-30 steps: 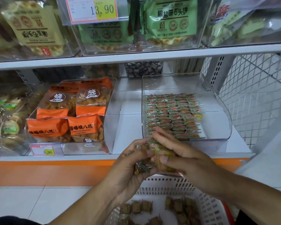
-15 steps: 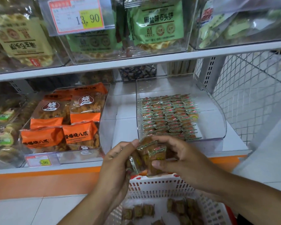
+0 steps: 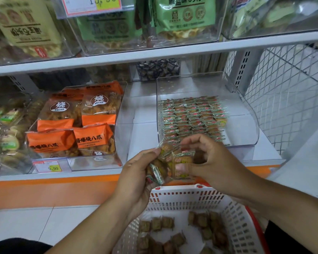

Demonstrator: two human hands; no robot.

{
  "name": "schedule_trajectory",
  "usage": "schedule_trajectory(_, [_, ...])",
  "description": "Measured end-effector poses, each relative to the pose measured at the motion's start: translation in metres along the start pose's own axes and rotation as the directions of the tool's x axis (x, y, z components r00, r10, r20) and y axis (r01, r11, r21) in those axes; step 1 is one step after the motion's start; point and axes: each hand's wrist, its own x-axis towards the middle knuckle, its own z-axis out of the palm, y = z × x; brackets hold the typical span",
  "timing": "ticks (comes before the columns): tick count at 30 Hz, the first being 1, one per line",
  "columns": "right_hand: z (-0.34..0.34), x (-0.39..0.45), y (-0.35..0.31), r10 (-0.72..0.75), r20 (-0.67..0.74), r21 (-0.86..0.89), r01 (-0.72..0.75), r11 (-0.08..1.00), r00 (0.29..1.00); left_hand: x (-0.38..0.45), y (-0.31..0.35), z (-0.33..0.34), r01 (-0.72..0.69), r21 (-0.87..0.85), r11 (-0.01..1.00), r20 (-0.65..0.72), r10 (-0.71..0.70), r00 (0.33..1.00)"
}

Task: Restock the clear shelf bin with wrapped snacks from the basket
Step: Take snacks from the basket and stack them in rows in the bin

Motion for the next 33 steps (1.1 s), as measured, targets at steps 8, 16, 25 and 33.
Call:
schedule_trajectory(8, [-0.015, 0.008, -0.006, 0.167, 0.142, 0.119, -0.184, 0.976, 0.976, 0.002, 0.009, -0.001, 0.04, -0.166, 0.985, -0.053, -0.049, 0.997])
schedule_trajectory(16, [-0.009, 0.009, -0.006, 0.247, 0.229, 0.507, -0.332, 0.796, 0.942, 0.001, 0.009, 0.0, 0.018, -0.19, 0.982, -0.048, -0.028, 0.998])
schedule_trajectory(25, [0.022, 0.002, 0.011, 0.251, 0.082, 0.624, -0.246, 0.742, 0.965, -0.004, 0.0, 0.003, -0.085, -0.078, 0.993, 0.027, 0.087, 0.996])
schedule_trajectory(33, [0.02, 0.003, 0.012, 0.163, 0.064, 0.458, -0.174, 0.872, 0.985, -0.006, -0.005, 0.003, -0.111, 0.073, 0.991, 0.094, 0.104, 0.99])
